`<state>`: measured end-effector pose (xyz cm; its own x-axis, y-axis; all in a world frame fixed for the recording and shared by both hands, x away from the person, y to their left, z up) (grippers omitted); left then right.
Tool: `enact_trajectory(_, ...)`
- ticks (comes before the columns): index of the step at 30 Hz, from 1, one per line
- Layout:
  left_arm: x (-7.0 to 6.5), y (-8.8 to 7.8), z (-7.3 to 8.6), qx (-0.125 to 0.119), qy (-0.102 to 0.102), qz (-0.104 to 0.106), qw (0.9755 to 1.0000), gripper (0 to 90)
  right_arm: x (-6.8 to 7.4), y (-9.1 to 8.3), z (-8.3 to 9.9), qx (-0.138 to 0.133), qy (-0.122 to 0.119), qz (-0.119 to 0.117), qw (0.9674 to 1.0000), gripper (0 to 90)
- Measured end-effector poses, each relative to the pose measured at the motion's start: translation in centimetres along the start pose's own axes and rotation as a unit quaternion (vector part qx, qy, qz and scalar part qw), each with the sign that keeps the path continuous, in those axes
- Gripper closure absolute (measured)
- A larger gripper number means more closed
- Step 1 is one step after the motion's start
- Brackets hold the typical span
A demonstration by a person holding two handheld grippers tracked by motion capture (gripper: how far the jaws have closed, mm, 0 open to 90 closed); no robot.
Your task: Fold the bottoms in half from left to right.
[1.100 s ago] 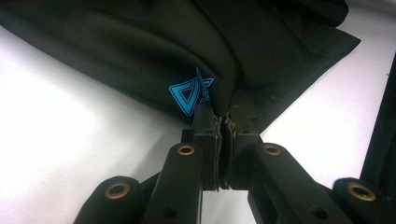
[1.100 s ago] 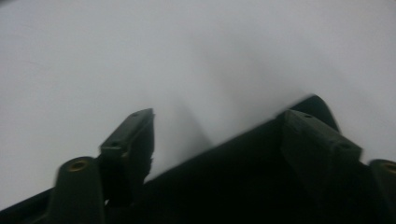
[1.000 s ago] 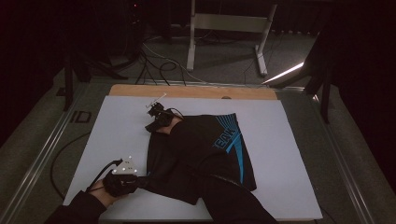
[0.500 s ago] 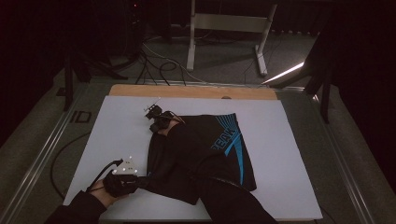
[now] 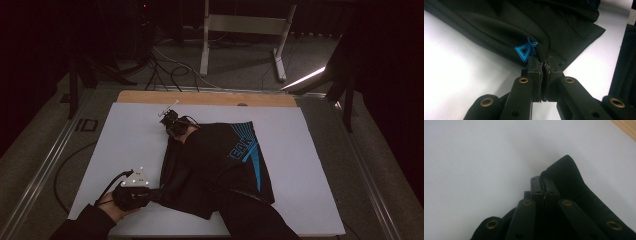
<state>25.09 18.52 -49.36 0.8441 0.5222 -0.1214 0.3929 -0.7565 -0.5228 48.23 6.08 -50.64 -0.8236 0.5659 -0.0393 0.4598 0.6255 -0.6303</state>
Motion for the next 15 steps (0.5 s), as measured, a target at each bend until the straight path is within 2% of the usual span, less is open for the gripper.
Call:
enact_trajectory(5,-0.2,0.0,-0.2,-0.003,0.002,0.002,1.0,85.4,-0.2,-0.7,-0.2,-0.007,-0.003,-0.009,0.9999,88.9)
enact_trajectory(15,-0.7,0.1,-0.9,-0.009,0.005,0.005,0.9999,85.4,-0.8,-2.1,-0.3,-0.02,0.0,-0.01,0.9997,89.0)
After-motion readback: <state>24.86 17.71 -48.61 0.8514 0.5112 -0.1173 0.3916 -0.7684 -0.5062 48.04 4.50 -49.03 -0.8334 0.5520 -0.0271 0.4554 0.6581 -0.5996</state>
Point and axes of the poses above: each handheld gripper's, and its own axes: y roughly forward along the jaws, z roughly out of its underside, x roughly to its left, the point moved 2 cm from there along y, roughly forward along the jaws, and after that the axes turned 15 degrees about -x, right-handed, at the moved point
